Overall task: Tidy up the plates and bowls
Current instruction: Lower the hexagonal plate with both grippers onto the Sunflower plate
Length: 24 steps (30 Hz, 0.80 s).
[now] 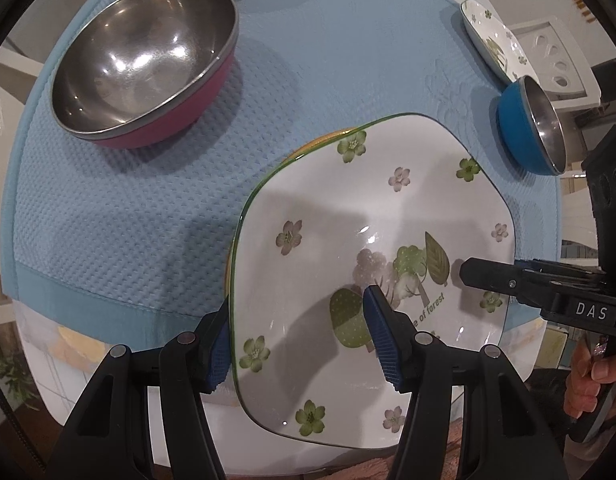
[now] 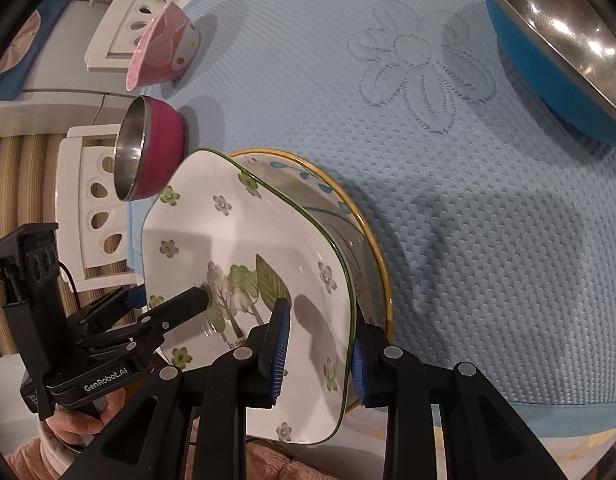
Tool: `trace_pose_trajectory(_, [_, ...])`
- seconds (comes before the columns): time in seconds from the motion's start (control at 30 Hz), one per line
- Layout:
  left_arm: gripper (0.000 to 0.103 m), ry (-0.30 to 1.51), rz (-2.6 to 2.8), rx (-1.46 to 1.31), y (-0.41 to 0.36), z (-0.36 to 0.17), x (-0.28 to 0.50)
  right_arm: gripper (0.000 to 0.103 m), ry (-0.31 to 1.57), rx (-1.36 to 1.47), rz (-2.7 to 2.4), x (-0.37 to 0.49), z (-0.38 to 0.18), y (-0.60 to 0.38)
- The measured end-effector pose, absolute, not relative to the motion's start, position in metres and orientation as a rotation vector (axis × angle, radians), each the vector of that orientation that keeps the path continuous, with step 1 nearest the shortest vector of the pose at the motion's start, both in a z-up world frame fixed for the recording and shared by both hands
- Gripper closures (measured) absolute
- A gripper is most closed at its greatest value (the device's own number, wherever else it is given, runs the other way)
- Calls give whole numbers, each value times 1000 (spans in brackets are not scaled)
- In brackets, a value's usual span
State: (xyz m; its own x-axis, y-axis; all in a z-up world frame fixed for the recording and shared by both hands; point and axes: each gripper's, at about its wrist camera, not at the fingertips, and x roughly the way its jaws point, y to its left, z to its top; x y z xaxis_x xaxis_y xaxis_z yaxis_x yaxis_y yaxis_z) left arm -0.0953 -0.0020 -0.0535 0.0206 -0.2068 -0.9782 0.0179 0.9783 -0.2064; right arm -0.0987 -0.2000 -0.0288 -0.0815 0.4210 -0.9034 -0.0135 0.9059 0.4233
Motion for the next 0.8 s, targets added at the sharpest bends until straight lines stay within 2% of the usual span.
trace_pose_trajectory(0.8, [47,1587,-134,-70,-35,-61,-85,75,1674,177,289,-94,-41,-161])
